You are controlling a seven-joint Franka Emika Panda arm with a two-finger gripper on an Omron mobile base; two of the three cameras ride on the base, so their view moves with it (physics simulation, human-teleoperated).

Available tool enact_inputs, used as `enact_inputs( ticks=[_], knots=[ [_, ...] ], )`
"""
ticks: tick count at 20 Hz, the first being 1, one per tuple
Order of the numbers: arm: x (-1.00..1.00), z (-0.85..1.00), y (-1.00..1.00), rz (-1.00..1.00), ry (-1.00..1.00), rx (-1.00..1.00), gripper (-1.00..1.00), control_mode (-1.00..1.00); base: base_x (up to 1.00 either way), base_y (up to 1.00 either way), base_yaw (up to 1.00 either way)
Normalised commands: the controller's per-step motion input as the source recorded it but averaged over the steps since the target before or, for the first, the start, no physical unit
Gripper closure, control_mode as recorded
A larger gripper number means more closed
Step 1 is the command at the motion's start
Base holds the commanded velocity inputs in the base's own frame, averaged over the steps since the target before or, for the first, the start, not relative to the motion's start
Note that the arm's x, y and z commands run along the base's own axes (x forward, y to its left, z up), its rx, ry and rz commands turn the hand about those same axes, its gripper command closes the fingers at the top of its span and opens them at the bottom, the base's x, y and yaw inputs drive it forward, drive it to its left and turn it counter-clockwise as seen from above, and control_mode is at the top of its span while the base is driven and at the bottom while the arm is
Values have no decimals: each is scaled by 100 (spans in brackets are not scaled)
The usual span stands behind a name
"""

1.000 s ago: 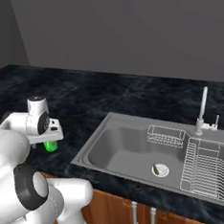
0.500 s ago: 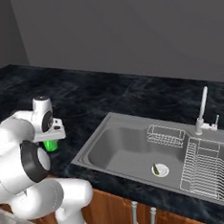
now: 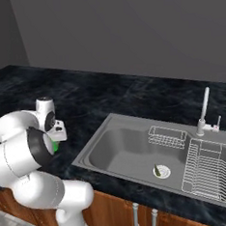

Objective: Clear the mugs and bowl far away from the sink.

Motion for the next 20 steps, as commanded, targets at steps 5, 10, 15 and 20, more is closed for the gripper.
enact_inputs(
  ticks=[5,10,15,20],
  knots=[
    [18,-23,8,0,1,0,-100,-100,0,0,0],
    [9,-19,2,0,0,0,100,-100,0,0,0],
    [12,-18,0,0,1,0,100,-100,0,0,0],
    [0,-9,0,0,0,0,100,-100,0,0,0]
  ],
)
